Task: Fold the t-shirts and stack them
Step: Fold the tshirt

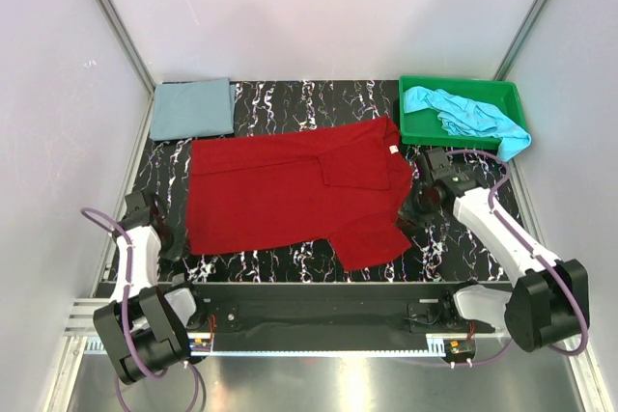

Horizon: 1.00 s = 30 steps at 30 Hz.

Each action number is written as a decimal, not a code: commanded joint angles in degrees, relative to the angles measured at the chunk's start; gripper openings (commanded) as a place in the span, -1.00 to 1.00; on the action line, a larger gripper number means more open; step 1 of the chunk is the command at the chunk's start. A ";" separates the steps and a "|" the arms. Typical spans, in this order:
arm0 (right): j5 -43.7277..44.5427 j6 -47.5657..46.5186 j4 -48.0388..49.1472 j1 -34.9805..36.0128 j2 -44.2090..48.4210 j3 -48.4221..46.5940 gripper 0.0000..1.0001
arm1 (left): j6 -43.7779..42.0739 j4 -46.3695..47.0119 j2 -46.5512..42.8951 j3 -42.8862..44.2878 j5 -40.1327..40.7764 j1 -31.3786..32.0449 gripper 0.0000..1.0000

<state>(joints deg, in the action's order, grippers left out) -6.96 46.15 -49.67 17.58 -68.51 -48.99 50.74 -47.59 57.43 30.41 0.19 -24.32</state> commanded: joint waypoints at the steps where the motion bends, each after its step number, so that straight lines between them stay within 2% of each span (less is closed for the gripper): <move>1: -0.68 -5.89 0.36 0.52 -2.23 -4.61 -1.00 | -3.98 1.80 -0.74 3.60 -3.43 0.41 -1.00; 7: -1.56 -9.84 1.24 -0.36 -9.44 -10.24 -1.00 | -8.64 5.41 2.33 9.12 -6.87 3.66 -1.00; 15: -2.00 -13.89 2.30 -1.41 -18.85 -19.90 -1.00 | -12.68 9.10 10.06 13.53 -7.83 3.84 -1.00; 23: -9.64 -15.57 0.98 -4.48 -28.59 -29.84 -1.00 | -13.91 10.15 20.08 22.40 -8.45 3.84 -1.00; 30: -12.72 -16.18 0.63 -7.03 -35.37 -37.04 -1.00 | -15.41 10.24 29.49 29.44 -9.41 3.84 -1.00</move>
<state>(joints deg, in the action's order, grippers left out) -15.99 31.42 -48.77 11.88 -102.02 -81.14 37.19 -39.18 84.31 56.58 -7.77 -20.53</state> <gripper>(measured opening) 0.011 0.037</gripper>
